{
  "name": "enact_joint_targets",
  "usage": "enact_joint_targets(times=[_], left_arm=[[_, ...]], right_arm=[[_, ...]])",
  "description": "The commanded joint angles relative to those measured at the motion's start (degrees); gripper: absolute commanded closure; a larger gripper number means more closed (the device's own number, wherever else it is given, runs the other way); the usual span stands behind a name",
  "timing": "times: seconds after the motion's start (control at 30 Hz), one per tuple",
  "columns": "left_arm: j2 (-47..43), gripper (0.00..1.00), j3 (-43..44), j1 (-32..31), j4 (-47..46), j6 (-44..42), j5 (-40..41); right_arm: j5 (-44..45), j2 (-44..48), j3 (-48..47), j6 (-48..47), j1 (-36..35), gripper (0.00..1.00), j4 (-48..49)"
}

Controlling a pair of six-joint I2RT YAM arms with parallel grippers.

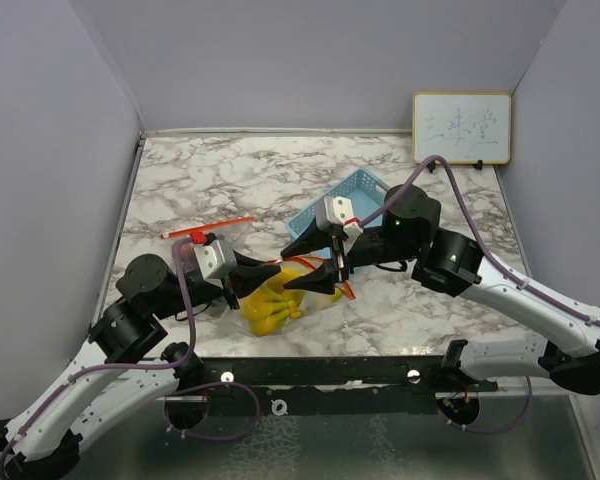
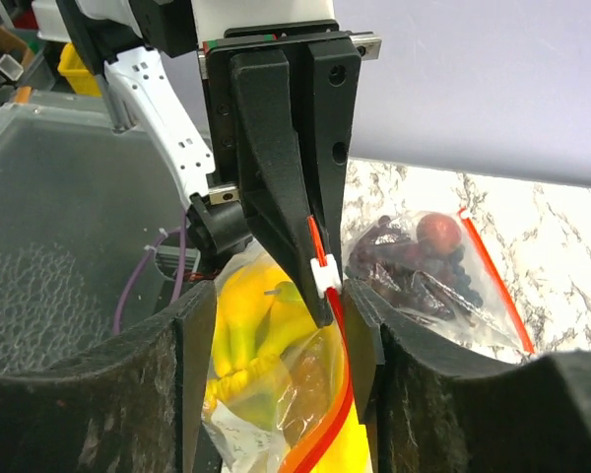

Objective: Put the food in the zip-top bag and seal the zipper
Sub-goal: Adjust the zipper food storage bag at the center of the board.

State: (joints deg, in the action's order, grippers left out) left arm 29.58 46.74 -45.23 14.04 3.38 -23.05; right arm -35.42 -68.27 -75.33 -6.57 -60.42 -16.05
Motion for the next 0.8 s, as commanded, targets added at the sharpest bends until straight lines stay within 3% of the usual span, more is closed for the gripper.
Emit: enact_joint_targets(times=[0.0, 0.33, 0.77], left_arm=[[-1.4, 1.0, 0.0, 0.1, -2.5, 1.0, 1.4], [-1.3, 1.0, 0.0, 0.1, -3.0, 1.1, -0.3], [-2.0, 1.0, -0.4, 0.1, -3.3, 1.2, -2.0]], right_arm=[[1.1, 1.4, 1.1, -0.9, -0.3, 0.46, 2.6], [8.3, -1.5, -0.7, -0.8, -0.3, 0.46, 6.3], [9.7, -7.1, -6.8, 1.3, 0.0, 0.46, 3.7]])
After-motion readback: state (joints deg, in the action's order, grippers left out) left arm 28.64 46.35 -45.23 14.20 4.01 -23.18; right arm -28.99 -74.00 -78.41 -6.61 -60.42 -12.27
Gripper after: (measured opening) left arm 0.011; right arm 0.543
